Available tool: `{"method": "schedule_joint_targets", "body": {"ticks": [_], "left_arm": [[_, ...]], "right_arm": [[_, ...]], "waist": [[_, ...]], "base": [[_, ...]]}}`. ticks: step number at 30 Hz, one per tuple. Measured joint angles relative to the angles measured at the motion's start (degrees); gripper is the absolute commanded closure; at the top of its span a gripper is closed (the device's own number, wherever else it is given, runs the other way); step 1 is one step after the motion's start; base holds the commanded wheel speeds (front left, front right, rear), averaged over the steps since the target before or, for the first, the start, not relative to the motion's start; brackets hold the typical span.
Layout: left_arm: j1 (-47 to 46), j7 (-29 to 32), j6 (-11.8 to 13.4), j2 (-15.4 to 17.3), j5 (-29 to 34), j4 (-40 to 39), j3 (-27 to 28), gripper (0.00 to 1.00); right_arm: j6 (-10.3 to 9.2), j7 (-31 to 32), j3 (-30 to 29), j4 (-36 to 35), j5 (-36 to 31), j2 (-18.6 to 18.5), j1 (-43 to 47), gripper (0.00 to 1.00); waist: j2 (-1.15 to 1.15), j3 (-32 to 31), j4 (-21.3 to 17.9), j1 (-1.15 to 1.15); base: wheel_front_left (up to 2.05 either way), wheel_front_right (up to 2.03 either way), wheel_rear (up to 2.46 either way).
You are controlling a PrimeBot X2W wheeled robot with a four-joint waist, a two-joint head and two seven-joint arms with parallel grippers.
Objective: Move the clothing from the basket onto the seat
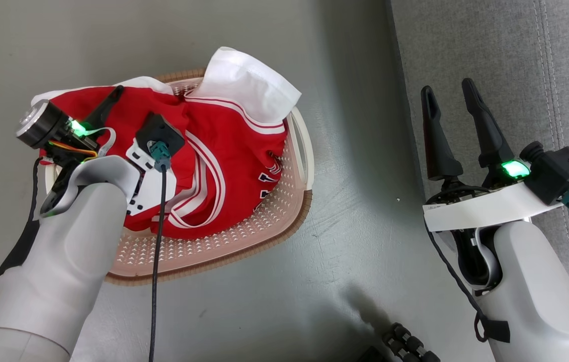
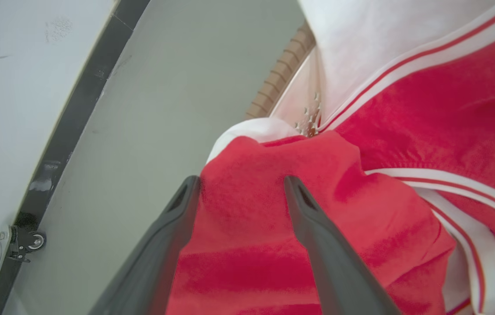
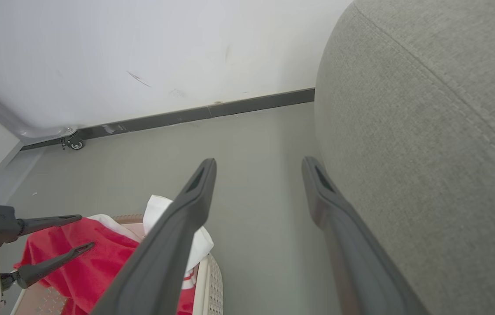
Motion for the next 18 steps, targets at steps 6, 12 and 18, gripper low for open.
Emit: {"method": "schedule_joint_targets", "body": {"ticks": [6,12,18], "left_arm": [[-1.25,0.98,0.01,-0.01,0.89,1.21,-0.57,0.0],[-1.88,1.41,0.51,-0.31,1.37,1.97,-1.25,0.56],[-1.88,0.87,1.0,-0.63,1.35,2.65,-1.35,1.0]], "right_arm": [[0.0,0.0,0.21,-0.13,0.24,0.01,-0.03,0.0],[0.0,0.0,0.02,-0.42,0.75,0.01,-0.04,0.0],[0.0,-0.01,-0.2,-0.44,0.75,0.01,-0.09,0.0]], "waist": [[0.0,0.5,-0.54,0.0],[0.0,0.92,-0.84,0.0],[0.0,0.97,-0.6,0.0]], "base": [[0.0,0.0,0.0],[0.0,0.0,0.0],[0.0,0.0,0.0]]}}
